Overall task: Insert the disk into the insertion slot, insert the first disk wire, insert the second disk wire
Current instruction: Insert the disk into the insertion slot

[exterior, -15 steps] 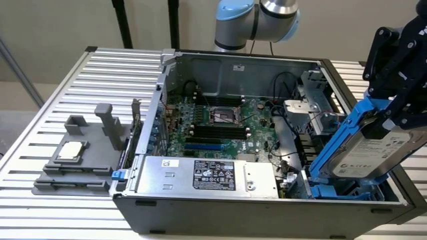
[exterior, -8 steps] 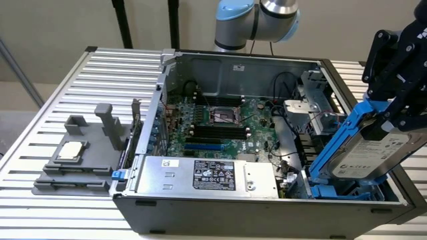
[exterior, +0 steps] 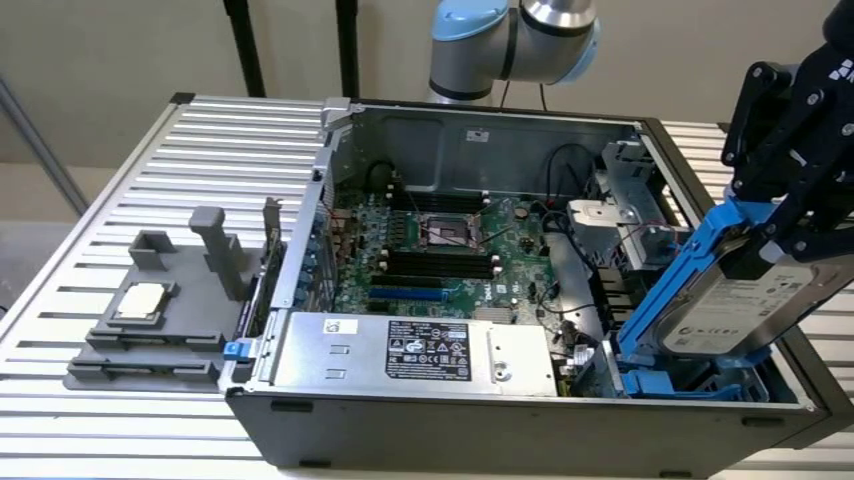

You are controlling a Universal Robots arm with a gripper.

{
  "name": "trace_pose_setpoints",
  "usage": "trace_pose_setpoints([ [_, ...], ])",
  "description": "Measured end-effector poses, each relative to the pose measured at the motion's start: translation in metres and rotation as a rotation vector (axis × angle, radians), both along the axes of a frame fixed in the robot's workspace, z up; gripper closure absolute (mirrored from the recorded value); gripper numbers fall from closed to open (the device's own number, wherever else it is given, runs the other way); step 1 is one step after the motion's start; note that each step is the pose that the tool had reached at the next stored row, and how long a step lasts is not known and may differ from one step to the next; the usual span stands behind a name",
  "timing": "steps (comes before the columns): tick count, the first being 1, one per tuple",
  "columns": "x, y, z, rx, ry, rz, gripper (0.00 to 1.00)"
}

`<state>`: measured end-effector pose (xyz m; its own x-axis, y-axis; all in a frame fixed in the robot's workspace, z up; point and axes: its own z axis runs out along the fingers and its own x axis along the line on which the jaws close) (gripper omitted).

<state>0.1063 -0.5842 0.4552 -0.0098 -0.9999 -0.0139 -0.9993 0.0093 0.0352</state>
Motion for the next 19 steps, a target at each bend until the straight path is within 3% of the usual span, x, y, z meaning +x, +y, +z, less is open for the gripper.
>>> trace_pose_setpoints([
  [15,0.0011,0.0001,-0.0055,0.0156,-0.0013,0.032,0.68],
  [19,0.0012,-0.0002,-0.0064,0.0234,-0.0014,0.033,0.68],
])
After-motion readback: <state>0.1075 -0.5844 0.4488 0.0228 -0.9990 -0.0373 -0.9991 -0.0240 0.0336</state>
